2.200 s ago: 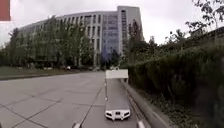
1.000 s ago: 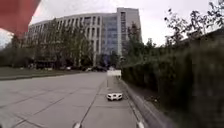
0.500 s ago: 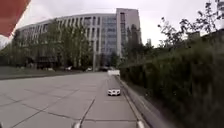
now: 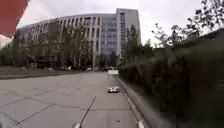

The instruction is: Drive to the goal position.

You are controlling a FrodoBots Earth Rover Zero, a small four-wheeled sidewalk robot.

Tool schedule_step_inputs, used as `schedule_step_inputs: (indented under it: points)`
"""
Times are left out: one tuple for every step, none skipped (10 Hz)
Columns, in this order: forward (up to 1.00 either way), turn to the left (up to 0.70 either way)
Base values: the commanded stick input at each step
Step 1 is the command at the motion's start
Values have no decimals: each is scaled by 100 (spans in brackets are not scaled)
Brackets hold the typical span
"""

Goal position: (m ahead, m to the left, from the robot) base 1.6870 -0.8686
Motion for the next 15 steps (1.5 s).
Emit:
schedule_step_inputs:
  points:
    - [0, 70]
    - [0, 70]
    - [0, 70]
    - [0, 70]
    - [0, 70]
    - [0, 70]
    - [0, 70]
    - [0, 70]
    - [0, 70]
    - [0, 70]
    - [0, 70]
    - [0, 70]
    - [0, 70]
    - [0, 70]
    - [0, 70]
